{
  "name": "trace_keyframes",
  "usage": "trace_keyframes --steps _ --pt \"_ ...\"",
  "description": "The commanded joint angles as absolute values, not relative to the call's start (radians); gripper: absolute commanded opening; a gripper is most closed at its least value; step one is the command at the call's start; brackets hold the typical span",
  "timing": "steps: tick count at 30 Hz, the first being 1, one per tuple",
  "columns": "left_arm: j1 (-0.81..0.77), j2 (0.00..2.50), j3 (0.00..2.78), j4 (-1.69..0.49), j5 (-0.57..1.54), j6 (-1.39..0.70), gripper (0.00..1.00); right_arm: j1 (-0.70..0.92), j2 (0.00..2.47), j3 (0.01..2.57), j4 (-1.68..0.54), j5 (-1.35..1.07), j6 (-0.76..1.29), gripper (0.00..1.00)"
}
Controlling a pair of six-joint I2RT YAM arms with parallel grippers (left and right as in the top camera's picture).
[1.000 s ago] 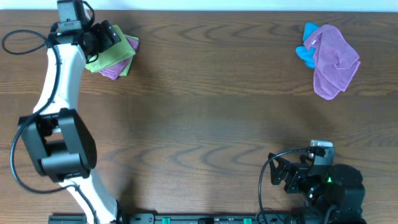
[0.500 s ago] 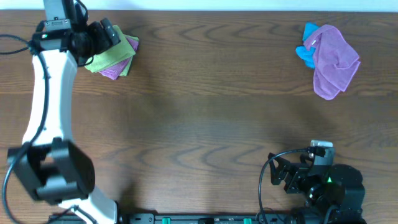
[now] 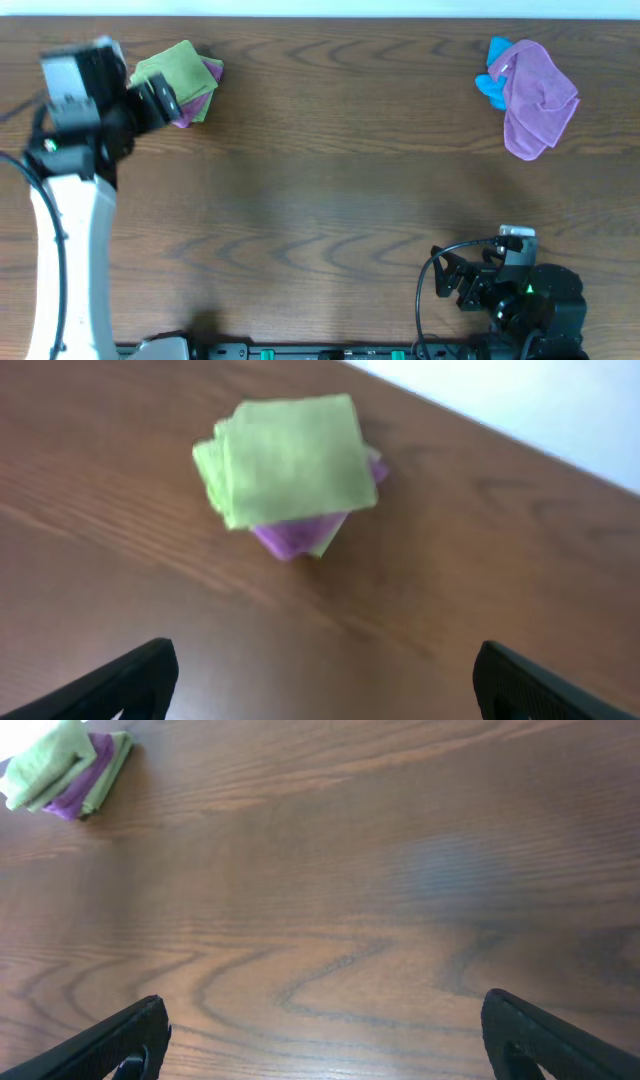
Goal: Fold the cloth
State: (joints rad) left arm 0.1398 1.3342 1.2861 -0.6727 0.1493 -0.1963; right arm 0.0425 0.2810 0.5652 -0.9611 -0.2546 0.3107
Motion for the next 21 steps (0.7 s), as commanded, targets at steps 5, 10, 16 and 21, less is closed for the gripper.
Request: trace_keyframes --steps 5,10,16,21 --pt "0.136 1.017 0.919 -0.5 0.117 -0.15 0.95 0.036 0.274 0.562 -0.962 -0.259 0.325 0.99" --pt "0.136 0.786 0.704 -0.446 0.085 -0.149 0.95 0.036 0.274 0.562 -0.962 -0.259 0.325 0.99" --pt "0.136 0.526 0.503 -0.442 0.074 -0.149 0.95 0.036 0.274 0.562 -0.962 -0.259 0.325 0.99" --pt "0.136 0.376 0.385 -0.454 0.071 -0.149 0.95 0.036 0.274 0.562 -0.962 -0.259 0.325 0.99"
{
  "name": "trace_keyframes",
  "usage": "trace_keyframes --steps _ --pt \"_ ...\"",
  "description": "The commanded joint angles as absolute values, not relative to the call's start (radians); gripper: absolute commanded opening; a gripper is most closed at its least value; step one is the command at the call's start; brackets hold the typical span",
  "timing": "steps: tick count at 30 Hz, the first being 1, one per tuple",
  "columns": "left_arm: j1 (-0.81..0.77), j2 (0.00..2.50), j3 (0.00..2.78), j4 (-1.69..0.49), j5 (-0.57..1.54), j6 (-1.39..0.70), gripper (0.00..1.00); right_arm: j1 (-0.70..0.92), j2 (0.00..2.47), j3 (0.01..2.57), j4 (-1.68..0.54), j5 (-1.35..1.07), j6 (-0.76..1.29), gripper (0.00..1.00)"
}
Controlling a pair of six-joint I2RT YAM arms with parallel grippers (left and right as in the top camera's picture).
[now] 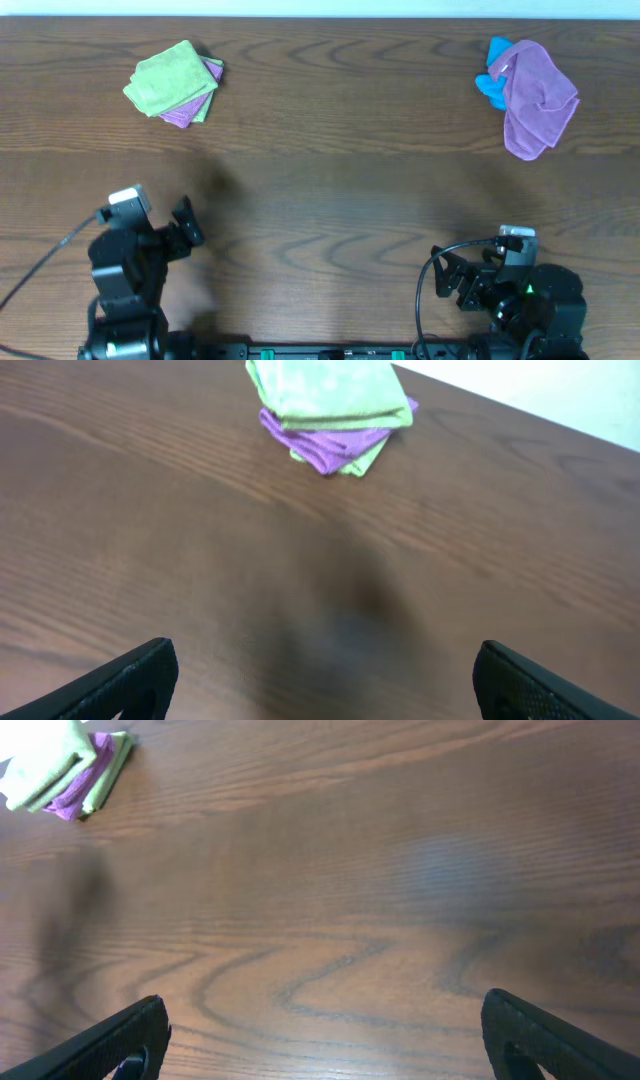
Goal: Fold the cloth
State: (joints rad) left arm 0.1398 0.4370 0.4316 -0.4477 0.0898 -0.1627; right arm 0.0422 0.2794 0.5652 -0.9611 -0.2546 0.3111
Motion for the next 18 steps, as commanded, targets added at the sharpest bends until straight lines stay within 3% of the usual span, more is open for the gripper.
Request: trace_keyframes --steps 1,18 --pt "0.136 0.346 0.361 -0.461 0.071 -0.149 0.95 0.036 0.274 0.562 -0.962 -0.259 0.325 0.99" --pt "0.084 0.123 0.29 -0.73 0.068 -0.001 0.95 0.036 0.274 0.562 -0.962 -0.259 0.325 0.99"
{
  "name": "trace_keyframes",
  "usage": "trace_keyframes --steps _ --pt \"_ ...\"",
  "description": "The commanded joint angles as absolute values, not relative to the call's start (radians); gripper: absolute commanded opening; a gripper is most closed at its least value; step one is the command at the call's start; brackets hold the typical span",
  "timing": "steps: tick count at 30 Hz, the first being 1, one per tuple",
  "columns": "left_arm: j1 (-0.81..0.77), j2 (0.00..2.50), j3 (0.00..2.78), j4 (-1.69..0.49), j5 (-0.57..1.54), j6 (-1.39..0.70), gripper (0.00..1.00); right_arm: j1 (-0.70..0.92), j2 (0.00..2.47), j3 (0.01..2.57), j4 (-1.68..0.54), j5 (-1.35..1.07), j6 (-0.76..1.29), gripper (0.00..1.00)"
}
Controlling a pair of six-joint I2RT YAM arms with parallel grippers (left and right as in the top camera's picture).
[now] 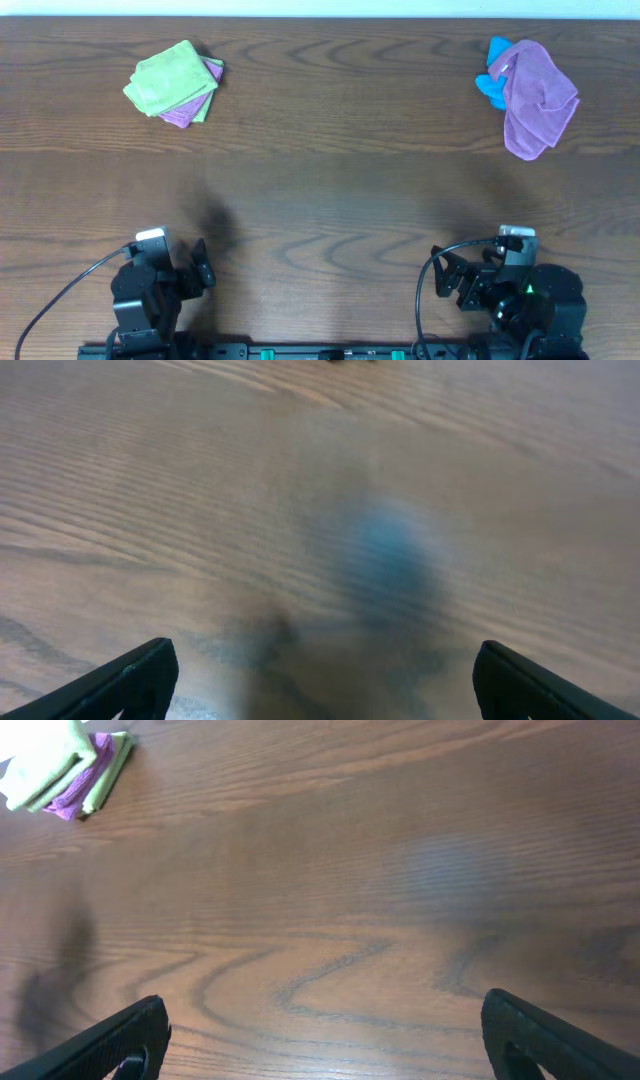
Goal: Fold the cloth
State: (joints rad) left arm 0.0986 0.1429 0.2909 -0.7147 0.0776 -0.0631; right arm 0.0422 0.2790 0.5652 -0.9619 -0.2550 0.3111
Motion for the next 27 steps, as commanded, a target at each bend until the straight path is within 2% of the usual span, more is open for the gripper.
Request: trace_keyframes --steps 1,12,27 --pt "0.08 0.116 0.289 -0.743 0.068 0.006 0.95 0.036 0.274 0.562 -0.962 -0.259 0.325 0.99" --pt "0.063 0.037 0.268 -0.86 0.059 0.024 0.95 0.036 0.274 0.562 -0.962 -0.259 0.325 0.99" --pt "0.018 0.003 0.245 -0.904 0.025 0.023 0.95 0.036 0.274 0.562 -0.962 -0.259 0.325 0.99"
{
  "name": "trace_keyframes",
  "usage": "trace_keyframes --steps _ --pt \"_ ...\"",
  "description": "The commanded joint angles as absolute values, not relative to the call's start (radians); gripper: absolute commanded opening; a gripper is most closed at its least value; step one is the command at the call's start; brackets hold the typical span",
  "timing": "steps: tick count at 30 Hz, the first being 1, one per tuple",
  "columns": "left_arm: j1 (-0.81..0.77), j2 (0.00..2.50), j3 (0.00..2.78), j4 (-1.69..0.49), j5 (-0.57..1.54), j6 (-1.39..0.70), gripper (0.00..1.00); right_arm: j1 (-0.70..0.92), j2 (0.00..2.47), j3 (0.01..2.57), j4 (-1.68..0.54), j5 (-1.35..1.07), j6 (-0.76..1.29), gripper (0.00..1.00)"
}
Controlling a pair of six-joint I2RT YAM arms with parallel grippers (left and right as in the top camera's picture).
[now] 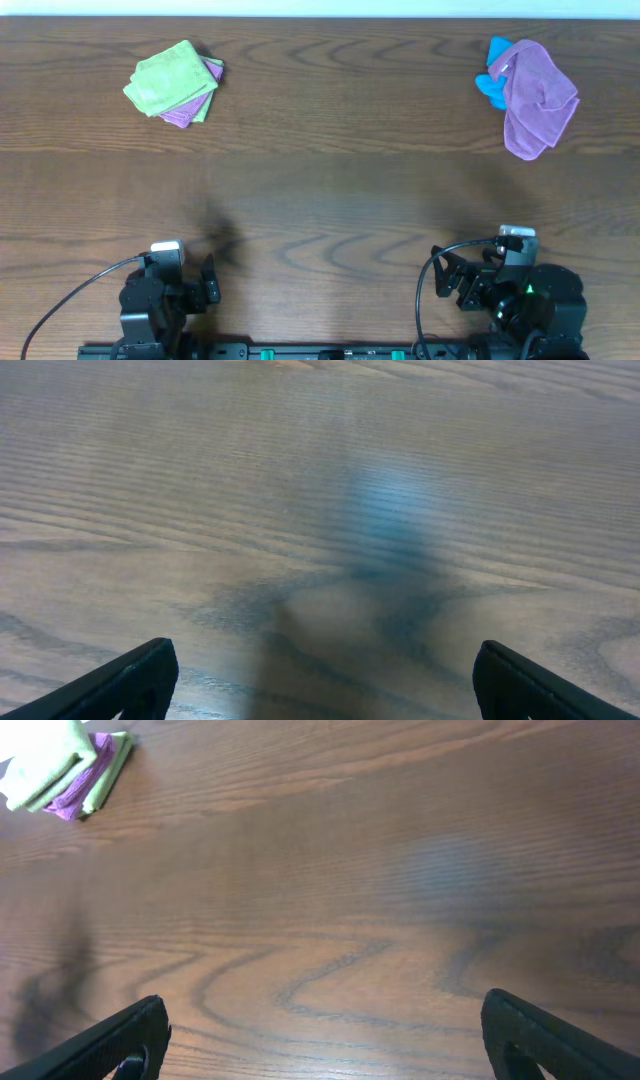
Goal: Fold the cloth
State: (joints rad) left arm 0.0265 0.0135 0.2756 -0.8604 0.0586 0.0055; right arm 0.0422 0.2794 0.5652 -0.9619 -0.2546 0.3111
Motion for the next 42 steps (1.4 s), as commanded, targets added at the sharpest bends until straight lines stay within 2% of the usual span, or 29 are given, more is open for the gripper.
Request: trace_keyframes --steps 1,24,32,35,42 --pt "0.018 0.003 0.245 -0.904 0.025 0.023 0.95 0.036 0.274 0.562 -0.962 -0.259 0.325 0.99" --pt "0.018 0.004 0.245 -0.904 0.026 0.023 0.96 0.036 0.274 0.562 -0.963 -0.255 0.318 0.99" --pt "0.018 0.004 0.245 -0.904 0.026 0.023 0.95 0.036 0.274 0.561 -0.96 -0.208 0.302 0.99" --pt "0.018 0.004 0.245 -0.904 0.025 0.023 0.96 0.036 0.269 0.539 -0.96 -0.109 0.299 0.99" --pt "0.018 0.004 0.245 -0.904 0.026 0.023 0.96 0.036 0.188 0.387 -0.859 -0.079 0.146 0.99"
